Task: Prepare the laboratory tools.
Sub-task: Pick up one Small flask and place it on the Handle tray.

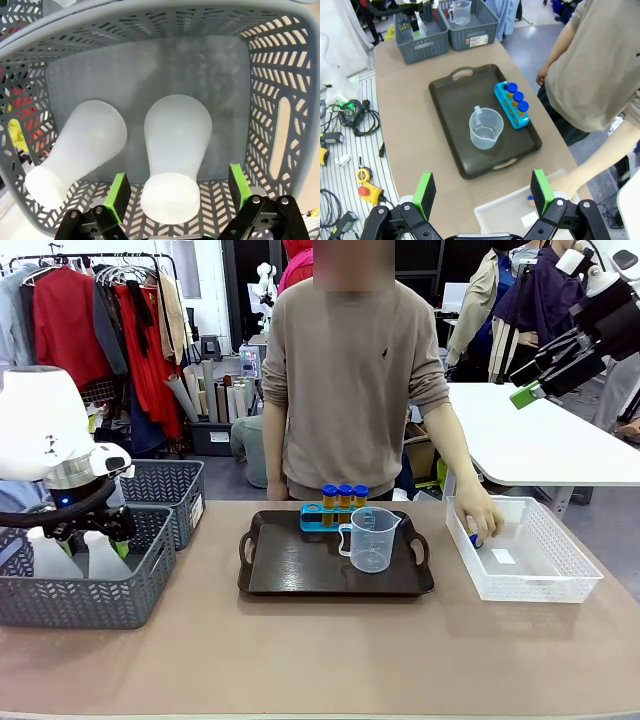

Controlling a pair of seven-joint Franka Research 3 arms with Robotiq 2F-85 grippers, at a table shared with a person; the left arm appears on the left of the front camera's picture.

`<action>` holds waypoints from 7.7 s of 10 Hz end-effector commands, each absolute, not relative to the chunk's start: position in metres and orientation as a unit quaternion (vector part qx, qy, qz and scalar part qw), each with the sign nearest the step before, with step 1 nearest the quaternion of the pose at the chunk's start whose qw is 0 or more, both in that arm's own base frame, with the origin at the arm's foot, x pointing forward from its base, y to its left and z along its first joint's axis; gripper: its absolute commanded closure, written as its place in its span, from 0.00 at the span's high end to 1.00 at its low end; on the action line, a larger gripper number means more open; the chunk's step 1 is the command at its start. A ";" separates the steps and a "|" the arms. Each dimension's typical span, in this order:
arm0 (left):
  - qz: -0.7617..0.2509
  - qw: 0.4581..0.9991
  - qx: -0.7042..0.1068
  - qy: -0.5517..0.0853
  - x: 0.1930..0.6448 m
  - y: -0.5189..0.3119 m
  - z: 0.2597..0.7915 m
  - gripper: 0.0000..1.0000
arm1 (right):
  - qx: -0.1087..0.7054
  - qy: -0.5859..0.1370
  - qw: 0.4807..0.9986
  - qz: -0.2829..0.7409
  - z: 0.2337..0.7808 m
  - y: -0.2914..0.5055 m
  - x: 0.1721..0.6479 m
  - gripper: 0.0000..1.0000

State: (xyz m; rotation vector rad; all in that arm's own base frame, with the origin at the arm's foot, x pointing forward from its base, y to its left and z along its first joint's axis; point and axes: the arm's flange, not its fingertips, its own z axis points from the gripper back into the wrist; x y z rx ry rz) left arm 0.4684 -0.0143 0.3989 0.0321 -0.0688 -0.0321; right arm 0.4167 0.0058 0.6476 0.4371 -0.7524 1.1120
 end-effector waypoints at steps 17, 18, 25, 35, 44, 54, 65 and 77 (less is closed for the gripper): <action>-0.030 0.997 0.006 -0.071 0.476 -0.035 0.549 0.00 | 0.208 -0.354 0.755 0.511 0.649 0.007 0.418 1.00; -0.054 0.995 0.010 -0.085 0.474 -0.047 0.584 0.00 | 0.208 -0.354 0.755 0.511 0.649 0.007 0.418 1.00; -0.218 0.968 -0.007 -0.127 0.469 -0.118 0.738 0.00 | 0.208 -0.354 0.755 0.511 0.649 0.007 0.418 1.00; -0.240 0.961 0.003 -0.139 0.463 -0.134 0.759 0.00 | 0.208 -0.354 0.755 0.511 0.649 0.007 0.418 1.00; -0.301 0.945 -0.057 -0.111 0.477 -0.228 0.692 0.00 | 0.208 -0.354 0.755 0.511 0.649 0.007 0.418 1.00; -0.266 0.953 -0.039 -0.141 0.475 -0.181 0.730 0.00 | 0.208 -0.354 0.755 0.511 0.649 0.007 0.418 1.00; -0.351 0.928 -0.041 -0.121 0.502 -0.280 0.616 0.00 | 0.208 -0.354 0.755 0.511 0.649 0.007 0.418 1.00; -0.413 0.903 -0.053 -0.103 0.525 -0.329 0.491 0.00 | 0.208 -0.354 0.755 0.511 0.649 0.007 0.418 1.00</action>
